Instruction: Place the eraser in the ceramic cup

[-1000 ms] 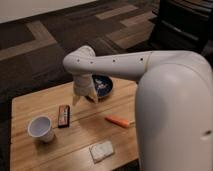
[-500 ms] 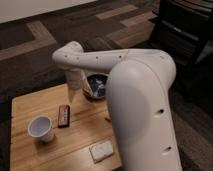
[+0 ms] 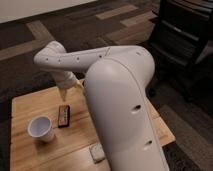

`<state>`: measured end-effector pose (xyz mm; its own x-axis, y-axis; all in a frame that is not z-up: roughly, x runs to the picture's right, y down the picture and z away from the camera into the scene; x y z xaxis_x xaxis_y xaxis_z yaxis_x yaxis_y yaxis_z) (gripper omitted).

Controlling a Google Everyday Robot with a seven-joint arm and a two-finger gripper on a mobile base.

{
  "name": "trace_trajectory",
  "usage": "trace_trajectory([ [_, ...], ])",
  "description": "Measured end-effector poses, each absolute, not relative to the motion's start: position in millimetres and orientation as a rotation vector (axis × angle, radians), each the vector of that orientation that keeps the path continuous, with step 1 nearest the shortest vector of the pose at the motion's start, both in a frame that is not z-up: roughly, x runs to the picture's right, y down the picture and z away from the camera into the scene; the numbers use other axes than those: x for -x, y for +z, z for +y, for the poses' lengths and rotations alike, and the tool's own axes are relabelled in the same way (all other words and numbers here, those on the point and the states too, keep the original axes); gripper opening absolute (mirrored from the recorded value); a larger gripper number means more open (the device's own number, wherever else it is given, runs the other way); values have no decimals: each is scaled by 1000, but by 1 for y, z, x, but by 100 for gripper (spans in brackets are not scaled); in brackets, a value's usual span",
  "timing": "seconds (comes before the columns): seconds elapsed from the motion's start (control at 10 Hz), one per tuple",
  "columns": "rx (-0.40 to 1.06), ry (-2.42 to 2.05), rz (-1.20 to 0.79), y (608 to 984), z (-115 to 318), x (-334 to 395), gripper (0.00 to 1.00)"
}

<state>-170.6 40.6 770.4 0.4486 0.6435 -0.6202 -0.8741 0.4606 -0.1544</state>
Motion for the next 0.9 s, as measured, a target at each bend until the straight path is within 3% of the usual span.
trace_trajectory([
  [0.3,488,997,534,770,43,172,65],
  [0.9,499,1082,475,755,113,253,65],
])
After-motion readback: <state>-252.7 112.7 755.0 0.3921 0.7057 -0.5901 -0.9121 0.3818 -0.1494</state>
